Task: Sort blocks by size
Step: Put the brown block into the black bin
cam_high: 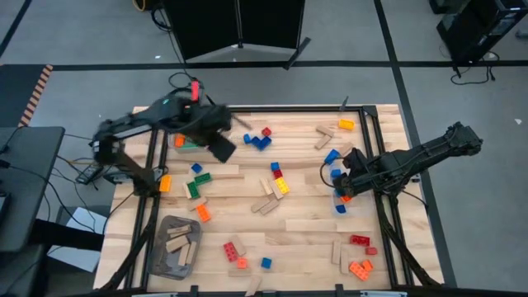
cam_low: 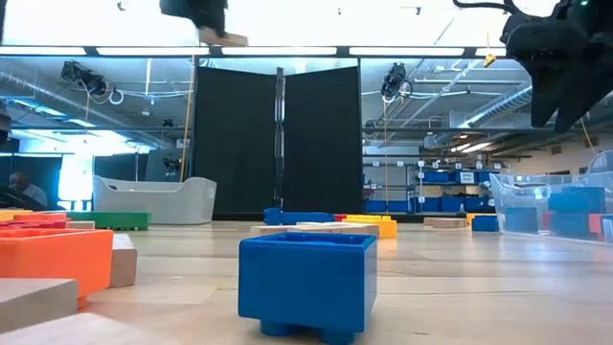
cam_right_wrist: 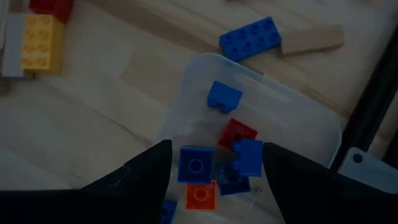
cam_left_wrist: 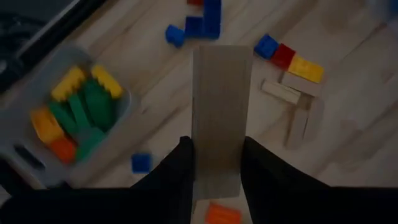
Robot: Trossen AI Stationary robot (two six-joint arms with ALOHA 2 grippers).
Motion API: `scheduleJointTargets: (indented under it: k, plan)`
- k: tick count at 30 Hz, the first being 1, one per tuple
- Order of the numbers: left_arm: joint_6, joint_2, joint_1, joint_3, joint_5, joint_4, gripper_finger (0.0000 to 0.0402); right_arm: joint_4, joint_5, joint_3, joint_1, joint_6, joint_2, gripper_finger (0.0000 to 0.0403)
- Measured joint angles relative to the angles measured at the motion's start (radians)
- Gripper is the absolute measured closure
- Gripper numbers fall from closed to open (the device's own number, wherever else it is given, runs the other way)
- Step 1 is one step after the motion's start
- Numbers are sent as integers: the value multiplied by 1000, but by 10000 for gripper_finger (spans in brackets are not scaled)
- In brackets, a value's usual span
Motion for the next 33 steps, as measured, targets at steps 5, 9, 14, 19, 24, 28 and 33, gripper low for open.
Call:
scheduleJointTargets:
  k: [5, 9, 14, 19, 24, 28, 33]
  plan:
    - [-354, -216, -182, -261, -40, 13, 296, 23, -1, 0, 0, -60, 0, 139]
    - [-713, -350, -384, -503, -64, 114, 296, 61, -3, 0, 0, -111, 0, 138]
    - [-1063, -399, -626, -726, -71, 316, 296, 100, -3, 0, 0, -168, 0, 141]
    - [-1349, -344, -824, -812, -45, 407, 292, 113, -4, 0, 0, -194, 0, 142]
    - [-1444, -270, -969, -804, 28, 424, 289, 115, -4, 0, 0, -219, 0, 141]
    - [-1349, -203, -1056, -802, 163, 462, 289, 116, -3, 0, 0, -224, 0, 140]
    - [-1304, -134, -1119, -802, 323, 466, 289, 134, 4, 0, 0, -248, 0, 143]
